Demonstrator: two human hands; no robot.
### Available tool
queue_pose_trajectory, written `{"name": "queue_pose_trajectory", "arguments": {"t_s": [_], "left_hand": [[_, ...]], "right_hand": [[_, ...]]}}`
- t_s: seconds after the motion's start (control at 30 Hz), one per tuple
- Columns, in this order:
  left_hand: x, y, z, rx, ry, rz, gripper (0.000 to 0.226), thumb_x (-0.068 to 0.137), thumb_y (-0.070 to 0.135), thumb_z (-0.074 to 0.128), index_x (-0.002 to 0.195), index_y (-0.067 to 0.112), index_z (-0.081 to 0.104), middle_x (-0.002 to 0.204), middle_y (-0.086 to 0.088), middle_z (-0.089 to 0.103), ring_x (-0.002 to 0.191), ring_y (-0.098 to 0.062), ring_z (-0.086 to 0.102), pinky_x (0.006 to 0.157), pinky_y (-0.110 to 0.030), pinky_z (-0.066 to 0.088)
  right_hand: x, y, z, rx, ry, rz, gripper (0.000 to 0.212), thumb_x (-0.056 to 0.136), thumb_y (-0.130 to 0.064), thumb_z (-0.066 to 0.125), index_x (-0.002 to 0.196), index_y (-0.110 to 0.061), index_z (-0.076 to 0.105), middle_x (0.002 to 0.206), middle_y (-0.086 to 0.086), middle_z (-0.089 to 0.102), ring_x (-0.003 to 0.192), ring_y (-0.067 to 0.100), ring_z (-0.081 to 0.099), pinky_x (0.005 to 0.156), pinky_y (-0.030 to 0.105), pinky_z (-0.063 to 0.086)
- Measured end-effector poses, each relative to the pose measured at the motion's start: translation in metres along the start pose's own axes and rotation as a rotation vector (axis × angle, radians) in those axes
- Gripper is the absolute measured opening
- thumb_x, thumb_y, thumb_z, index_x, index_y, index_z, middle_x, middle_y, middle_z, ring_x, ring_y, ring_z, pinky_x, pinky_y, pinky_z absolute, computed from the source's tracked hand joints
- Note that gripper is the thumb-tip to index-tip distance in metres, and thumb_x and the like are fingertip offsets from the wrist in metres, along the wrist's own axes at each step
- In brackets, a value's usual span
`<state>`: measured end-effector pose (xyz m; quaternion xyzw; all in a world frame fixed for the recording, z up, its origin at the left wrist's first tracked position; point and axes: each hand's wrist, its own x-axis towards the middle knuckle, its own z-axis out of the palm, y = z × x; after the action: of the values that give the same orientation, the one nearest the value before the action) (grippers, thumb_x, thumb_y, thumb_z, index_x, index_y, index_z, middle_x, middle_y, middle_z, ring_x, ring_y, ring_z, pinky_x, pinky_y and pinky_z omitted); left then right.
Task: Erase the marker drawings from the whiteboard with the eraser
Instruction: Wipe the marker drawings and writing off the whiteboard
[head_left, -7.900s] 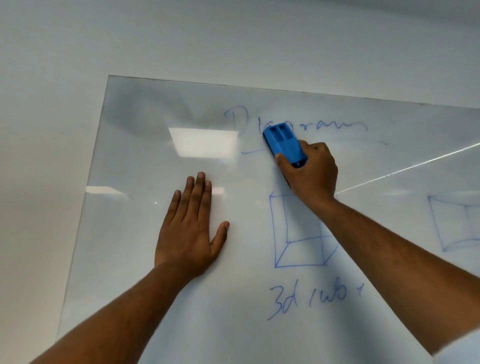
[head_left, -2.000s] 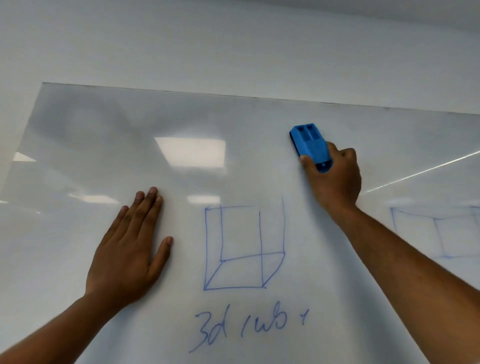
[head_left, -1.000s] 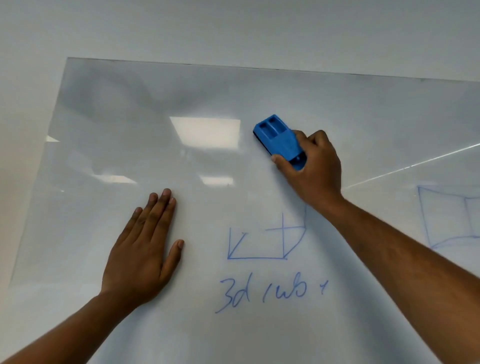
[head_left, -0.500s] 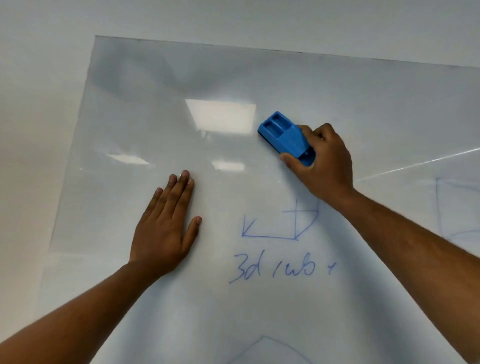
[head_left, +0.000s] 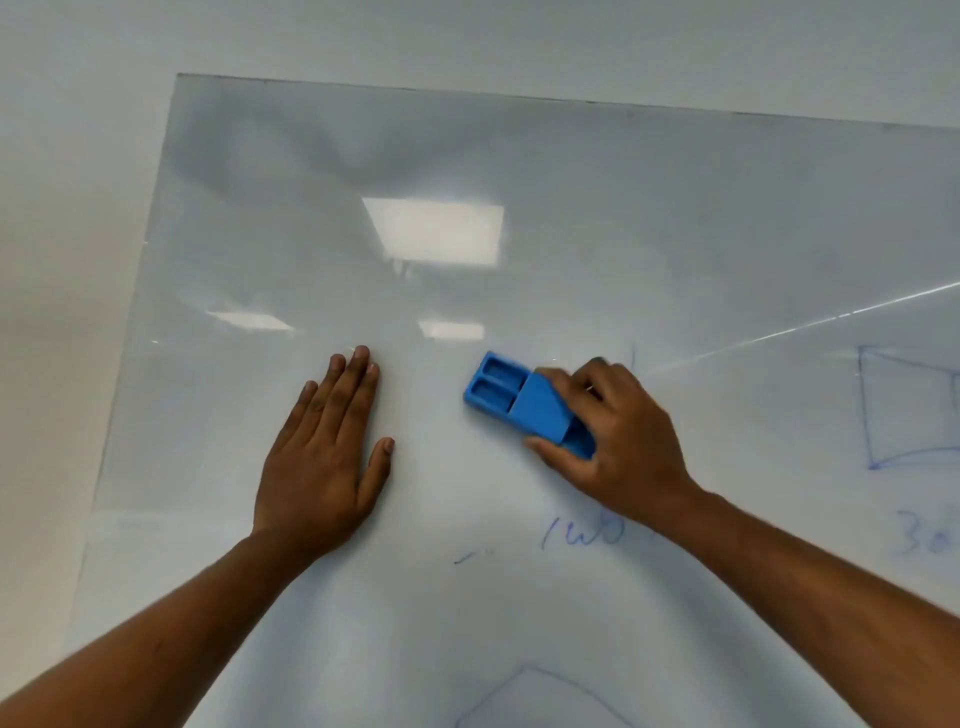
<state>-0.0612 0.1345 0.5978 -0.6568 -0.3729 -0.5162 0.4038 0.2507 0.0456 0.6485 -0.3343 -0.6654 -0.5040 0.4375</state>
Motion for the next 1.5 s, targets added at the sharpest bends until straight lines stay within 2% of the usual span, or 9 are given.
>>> {"name": "queue_pose_trajectory", "arguments": {"t_s": [0.1, 0.17, 0.37, 0.47, 0.73, 1.03, 1.2, 1.3, 1.5], "left_hand": [[0.0, 0.002, 0.0, -0.002, -0.006, -0.014, 0.075, 0.11, 0.047, 0.032, 0.173, 0.011, 0.016, 0.182, -0.002, 0.009, 0.169, -0.017, 0.004, 0.137, -0.028, 0.0], [-0.007, 0.006, 0.002, -0.016, -0.013, -0.025, 0.074, 0.11, 0.046, 0.031, 0.173, 0.01, 0.016, 0.182, -0.003, 0.009, 0.169, -0.018, 0.003, 0.137, -0.029, -0.001], [-0.042, 0.007, 0.007, 0.0, -0.024, -0.004, 0.077, 0.108, 0.046, 0.034, 0.173, 0.008, 0.017, 0.182, -0.006, 0.011, 0.169, -0.021, 0.006, 0.137, -0.03, 0.0], [-0.044, 0.009, 0.006, 0.005, -0.032, -0.007, 0.077, 0.108, 0.045, 0.034, 0.173, 0.008, 0.017, 0.182, -0.007, 0.011, 0.169, -0.019, 0.004, 0.137, -0.03, 0.0], [-0.044, 0.012, 0.004, -0.012, -0.026, -0.019, 0.076, 0.109, 0.045, 0.034, 0.172, 0.006, 0.018, 0.182, -0.007, 0.013, 0.169, -0.02, 0.005, 0.137, -0.031, 0.001], [-0.042, 0.03, -0.002, -0.061, -0.086, -0.102, 0.076, 0.107, 0.039, 0.03, 0.172, 0.004, 0.015, 0.182, -0.006, 0.004, 0.169, -0.016, -0.005, 0.136, -0.028, -0.006], [-0.032, 0.052, 0.002, -0.062, -0.08, -0.036, 0.075, 0.108, 0.041, 0.033, 0.173, 0.009, 0.013, 0.183, -0.004, 0.003, 0.169, -0.016, -0.004, 0.137, -0.03, -0.002], [-0.036, 0.062, 0.009, -0.046, -0.071, -0.005, 0.073, 0.11, 0.04, 0.032, 0.173, 0.009, 0.015, 0.182, -0.004, 0.007, 0.169, -0.015, -0.002, 0.137, -0.031, 0.001], [-0.04, 0.061, 0.018, -0.022, -0.016, -0.019, 0.075, 0.108, 0.043, 0.033, 0.173, 0.009, 0.018, 0.182, -0.006, 0.012, 0.169, -0.018, 0.004, 0.137, -0.03, 0.0]], "right_hand": [[0.026, 0.024, -0.009, -0.001, 0.137, 0.354, 0.063, 0.087, -0.051, 0.075, 0.137, -0.018, 0.059, 0.103, 0.004, 0.049, 0.093, 0.024, 0.053, 0.066, 0.039, 0.053], [0.019, 0.011, -0.002, -0.028, 0.175, 0.391, 0.063, 0.086, -0.052, 0.072, 0.136, -0.017, 0.059, 0.103, 0.005, 0.049, 0.094, 0.027, 0.053, 0.067, 0.037, 0.051], [-0.085, -0.073, 0.025, 0.039, -0.165, -0.303, 0.06, 0.089, -0.051, 0.068, 0.136, -0.014, 0.06, 0.105, 0.003, 0.059, 0.086, 0.022, 0.053, 0.065, 0.039, 0.052], [-0.083, -0.069, 0.025, -0.006, -0.239, -0.488, 0.057, 0.091, -0.052, 0.063, 0.135, -0.015, 0.06, 0.107, 0.003, 0.061, 0.087, 0.023, 0.055, 0.066, 0.036, 0.05], [-0.013, 0.003, -0.003, -0.042, 0.138, 0.375, 0.063, 0.087, -0.051, 0.072, 0.138, -0.017, 0.059, 0.104, 0.005, 0.052, 0.095, 0.026, 0.053, 0.065, 0.034, 0.05], [-0.073, -0.027, 0.003, -0.003, -0.172, -0.43, 0.057, 0.089, -0.046, 0.069, 0.133, -0.011, 0.066, 0.104, 0.007, 0.065, 0.085, 0.027, 0.059, 0.064, 0.036, 0.051], [0.007, 0.08, -0.041, -0.077, 0.135, 0.298, 0.064, 0.086, -0.051, 0.075, 0.138, -0.017, 0.06, 0.109, 0.011, 0.056, 0.098, 0.033, 0.057, 0.073, 0.044, 0.055], [0.016, 0.096, -0.045, -0.092, 0.216, 0.482, 0.064, 0.086, -0.057, 0.069, 0.136, -0.019, 0.057, 0.108, 0.011, 0.052, 0.097, 0.033, 0.056, 0.074, 0.042, 0.052], [-0.105, -0.01, -0.001, 0.031, -0.015, -0.091, 0.062, 0.088, -0.049, 0.072, 0.136, -0.011, 0.063, 0.105, 0.005, 0.059, 0.087, 0.026, 0.054, 0.067, 0.038, 0.052]]}}
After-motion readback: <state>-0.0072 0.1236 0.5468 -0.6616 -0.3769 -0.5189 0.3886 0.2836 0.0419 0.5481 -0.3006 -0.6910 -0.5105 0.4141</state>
